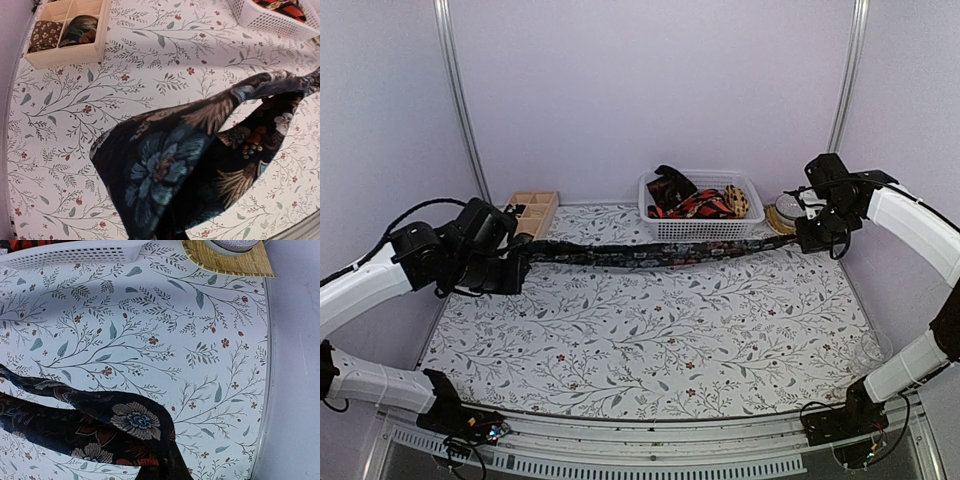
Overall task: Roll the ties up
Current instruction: Flatten out the tie at the center of the board.
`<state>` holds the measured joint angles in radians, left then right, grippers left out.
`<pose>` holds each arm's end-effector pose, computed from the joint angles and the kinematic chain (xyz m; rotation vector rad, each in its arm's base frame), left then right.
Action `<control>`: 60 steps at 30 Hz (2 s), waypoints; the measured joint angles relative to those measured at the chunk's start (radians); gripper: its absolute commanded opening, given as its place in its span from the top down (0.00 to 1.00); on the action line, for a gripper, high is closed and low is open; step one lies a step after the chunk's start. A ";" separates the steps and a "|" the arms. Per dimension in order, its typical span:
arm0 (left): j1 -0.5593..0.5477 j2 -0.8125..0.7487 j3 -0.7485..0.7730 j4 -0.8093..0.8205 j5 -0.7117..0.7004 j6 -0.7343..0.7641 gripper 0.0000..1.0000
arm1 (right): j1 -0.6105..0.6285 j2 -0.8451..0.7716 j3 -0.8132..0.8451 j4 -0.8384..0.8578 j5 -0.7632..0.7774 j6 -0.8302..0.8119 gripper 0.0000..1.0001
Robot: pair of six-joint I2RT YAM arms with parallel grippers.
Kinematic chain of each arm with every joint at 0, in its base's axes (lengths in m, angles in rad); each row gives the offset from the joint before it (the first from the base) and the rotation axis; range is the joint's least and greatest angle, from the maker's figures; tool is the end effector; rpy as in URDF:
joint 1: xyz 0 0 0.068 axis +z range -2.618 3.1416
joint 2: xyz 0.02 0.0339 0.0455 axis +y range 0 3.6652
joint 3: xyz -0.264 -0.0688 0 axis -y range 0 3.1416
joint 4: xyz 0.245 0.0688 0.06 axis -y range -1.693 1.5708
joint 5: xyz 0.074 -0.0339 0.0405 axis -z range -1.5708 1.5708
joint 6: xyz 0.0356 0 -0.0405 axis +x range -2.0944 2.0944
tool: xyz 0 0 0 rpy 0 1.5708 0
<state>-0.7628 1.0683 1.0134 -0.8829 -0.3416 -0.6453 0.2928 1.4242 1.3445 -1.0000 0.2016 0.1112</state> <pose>0.1560 -0.1326 0.3046 0.0057 2.4434 -0.1965 0.2718 0.0745 0.3190 -0.1714 2.6140 -0.1278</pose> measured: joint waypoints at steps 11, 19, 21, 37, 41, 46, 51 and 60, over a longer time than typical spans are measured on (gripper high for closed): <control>0.149 0.213 -0.008 -0.003 0.172 0.194 1.00 | -0.002 0.010 -0.068 0.022 -0.169 -0.046 0.99; 0.254 0.330 -0.002 -0.009 0.175 0.253 1.00 | 0.002 0.090 -0.109 0.031 -0.264 -0.060 0.98; 0.282 0.369 -0.001 0.004 0.183 0.268 1.00 | 0.002 0.118 -0.109 0.034 -0.275 -0.060 0.98; 0.497 0.642 0.019 0.168 0.285 0.401 1.00 | -0.008 0.420 -0.041 0.020 -0.287 -0.060 0.78; 0.508 0.710 0.036 0.196 0.286 0.426 1.00 | -0.013 0.462 -0.013 0.009 -0.265 -0.059 0.66; 0.525 0.739 0.063 0.221 0.286 0.451 0.99 | -0.026 0.466 0.037 -0.002 -0.246 -0.060 0.50; 0.541 0.752 0.072 0.241 0.286 0.465 0.90 | -0.027 0.466 0.055 0.001 -0.238 -0.056 0.41; 0.550 0.763 0.084 0.252 0.285 0.478 0.70 | -0.027 0.466 -0.025 0.090 -0.274 -0.018 0.43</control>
<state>-0.2127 1.8317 1.0977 -0.6312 -0.0566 -0.1677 0.2661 1.8900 1.3193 -0.9100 -0.0719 0.0937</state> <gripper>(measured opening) 0.258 0.604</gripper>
